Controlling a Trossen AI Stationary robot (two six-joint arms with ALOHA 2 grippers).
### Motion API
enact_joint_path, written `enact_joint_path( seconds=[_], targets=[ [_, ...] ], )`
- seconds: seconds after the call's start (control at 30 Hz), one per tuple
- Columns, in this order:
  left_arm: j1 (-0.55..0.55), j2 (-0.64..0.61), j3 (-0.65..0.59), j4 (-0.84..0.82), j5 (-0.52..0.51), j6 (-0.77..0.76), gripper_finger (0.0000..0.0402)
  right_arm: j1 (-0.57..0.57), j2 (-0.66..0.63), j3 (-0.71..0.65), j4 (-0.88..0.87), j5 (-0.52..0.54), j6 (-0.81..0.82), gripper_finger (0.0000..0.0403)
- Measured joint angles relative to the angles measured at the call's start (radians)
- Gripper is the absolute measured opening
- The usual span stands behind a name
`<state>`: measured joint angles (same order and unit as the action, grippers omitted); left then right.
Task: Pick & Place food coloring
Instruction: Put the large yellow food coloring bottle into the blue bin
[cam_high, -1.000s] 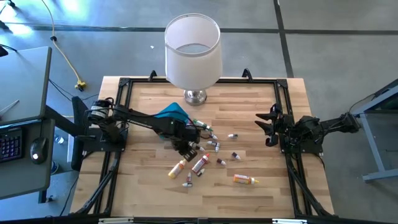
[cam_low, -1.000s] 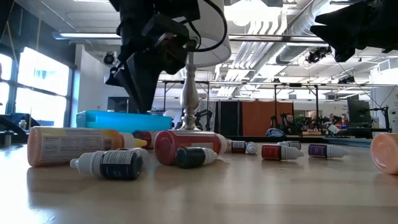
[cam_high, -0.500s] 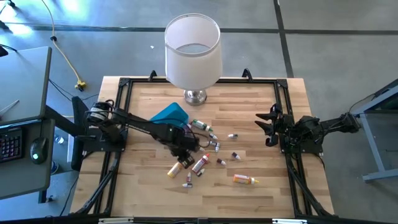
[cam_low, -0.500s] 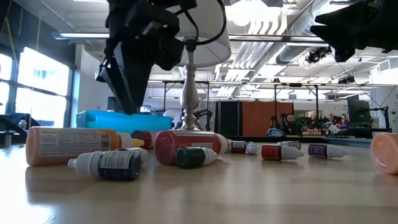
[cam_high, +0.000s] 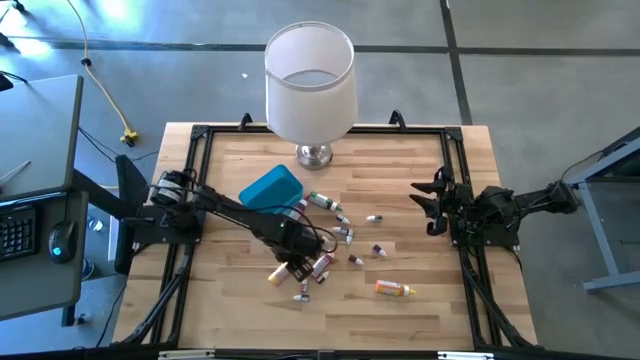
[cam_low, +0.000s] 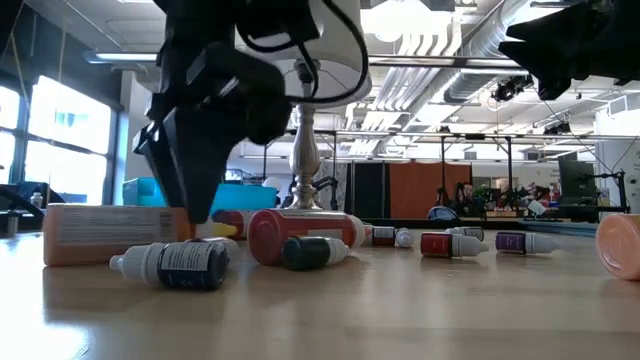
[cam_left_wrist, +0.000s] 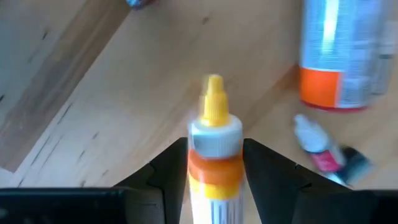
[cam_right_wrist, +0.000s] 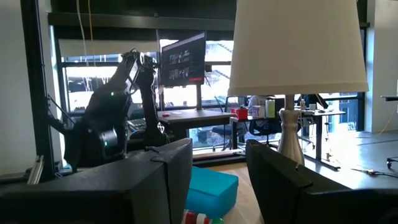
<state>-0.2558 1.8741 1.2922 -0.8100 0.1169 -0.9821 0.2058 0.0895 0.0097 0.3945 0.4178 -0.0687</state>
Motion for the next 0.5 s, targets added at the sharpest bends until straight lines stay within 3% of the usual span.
enact_joint_path(
  seconds=[0.5],
  targets=[
    [0.000,0.028,0.000,0.022,0.005,0.037,0.0150,0.000,0.008,0.000,0.003,0.002,-0.010,0.0144]
  ],
)
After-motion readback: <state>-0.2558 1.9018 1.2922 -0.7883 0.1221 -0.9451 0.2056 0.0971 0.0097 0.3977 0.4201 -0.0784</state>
